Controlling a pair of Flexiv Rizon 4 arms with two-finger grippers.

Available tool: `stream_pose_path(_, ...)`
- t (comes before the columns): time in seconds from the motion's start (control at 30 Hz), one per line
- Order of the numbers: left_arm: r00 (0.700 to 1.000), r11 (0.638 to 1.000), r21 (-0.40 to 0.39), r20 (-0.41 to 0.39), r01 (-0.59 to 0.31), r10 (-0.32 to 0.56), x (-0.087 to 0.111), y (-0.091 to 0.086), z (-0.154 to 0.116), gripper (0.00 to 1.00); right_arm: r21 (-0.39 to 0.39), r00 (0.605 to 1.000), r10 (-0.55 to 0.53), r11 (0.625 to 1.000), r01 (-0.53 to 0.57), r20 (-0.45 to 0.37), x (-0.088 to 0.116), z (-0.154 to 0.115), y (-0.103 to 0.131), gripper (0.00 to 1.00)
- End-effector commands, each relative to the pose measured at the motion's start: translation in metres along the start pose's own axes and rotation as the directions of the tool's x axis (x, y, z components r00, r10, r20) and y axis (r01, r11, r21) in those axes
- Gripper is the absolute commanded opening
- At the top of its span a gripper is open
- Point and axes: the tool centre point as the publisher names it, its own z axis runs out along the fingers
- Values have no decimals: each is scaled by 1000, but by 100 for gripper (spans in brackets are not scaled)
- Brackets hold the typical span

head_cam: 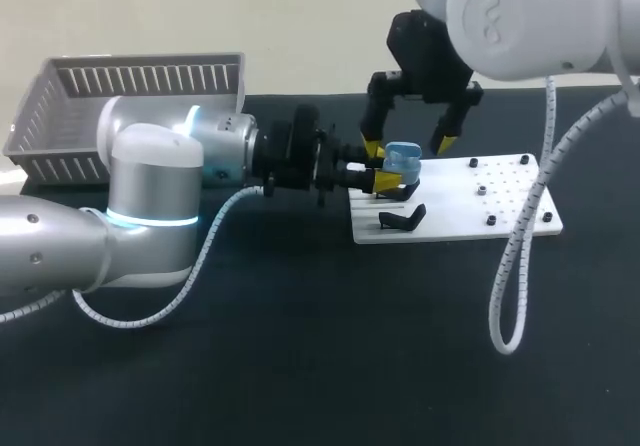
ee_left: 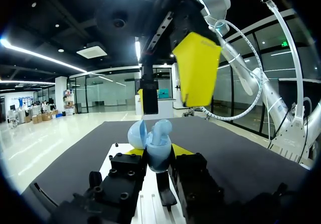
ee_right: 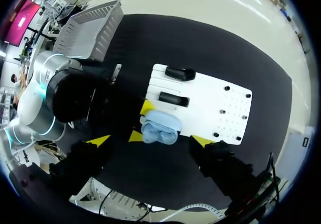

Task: Pick up each earbud case from the left stands, insert the matching earbuds, close the lid, and place the case in the box.

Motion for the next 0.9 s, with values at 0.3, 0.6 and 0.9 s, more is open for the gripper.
stream_pose_path(0.3, 1000, 1000, -6, 3, -4, 4, 1, -1, 0, 0, -11, 994, 87, 996, -86, 67, 16, -9, -30, 100)
stream_pose_path(0.6, 1000, 1000, -6, 3, -4, 4, 1, -1, 0, 0, -2, 992, 111, 994, -111, 61, 24, -5, -34, 100)
stream_pose_path(0.9, 1000, 1000, -6, 3, -4, 4, 1, -1, 0, 0, 9, 988, 144, 989, -145, 58, 19, 6, -47, 100)
